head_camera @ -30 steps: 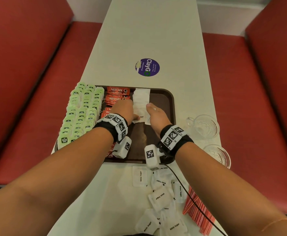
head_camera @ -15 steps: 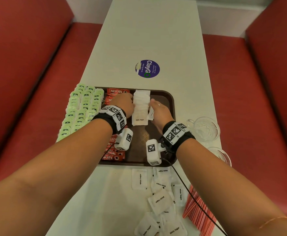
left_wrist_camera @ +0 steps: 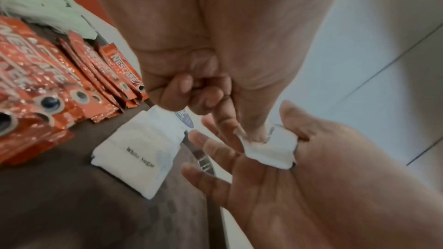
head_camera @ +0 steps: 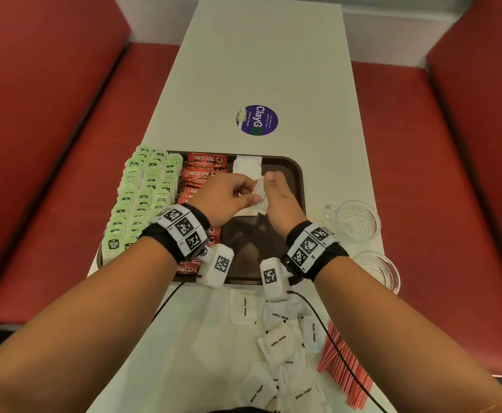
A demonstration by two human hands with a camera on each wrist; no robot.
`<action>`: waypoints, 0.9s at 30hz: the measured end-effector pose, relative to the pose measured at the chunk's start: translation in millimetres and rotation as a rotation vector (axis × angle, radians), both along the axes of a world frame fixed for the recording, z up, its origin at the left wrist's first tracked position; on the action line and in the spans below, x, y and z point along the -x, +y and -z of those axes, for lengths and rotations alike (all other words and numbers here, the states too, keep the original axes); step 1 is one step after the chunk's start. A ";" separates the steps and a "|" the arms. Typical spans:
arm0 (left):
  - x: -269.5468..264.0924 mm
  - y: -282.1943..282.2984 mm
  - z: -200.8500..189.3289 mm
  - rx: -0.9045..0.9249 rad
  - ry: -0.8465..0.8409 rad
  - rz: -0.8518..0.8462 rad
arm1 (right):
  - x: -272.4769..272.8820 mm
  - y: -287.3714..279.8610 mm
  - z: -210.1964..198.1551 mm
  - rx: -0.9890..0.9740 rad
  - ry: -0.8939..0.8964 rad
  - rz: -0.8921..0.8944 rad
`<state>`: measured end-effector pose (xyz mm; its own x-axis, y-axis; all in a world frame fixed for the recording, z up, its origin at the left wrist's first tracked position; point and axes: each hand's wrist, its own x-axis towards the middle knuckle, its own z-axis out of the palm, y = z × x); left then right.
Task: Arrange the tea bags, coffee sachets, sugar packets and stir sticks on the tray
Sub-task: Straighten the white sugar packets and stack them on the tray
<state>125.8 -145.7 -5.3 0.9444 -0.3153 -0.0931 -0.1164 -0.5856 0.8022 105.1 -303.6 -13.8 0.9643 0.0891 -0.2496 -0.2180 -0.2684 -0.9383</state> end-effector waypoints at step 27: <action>-11.3 5.0 36.1 -0.636 -0.110 0.162 | -90.4 15.5 29.7 0.741 -0.065 -0.436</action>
<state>137.1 -140.7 -41.5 0.9044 -0.3693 -0.2138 -0.3040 -0.9092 0.2844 195.5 -288.1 -43.5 0.8962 0.2903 -0.3354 0.0943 -0.8635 -0.4954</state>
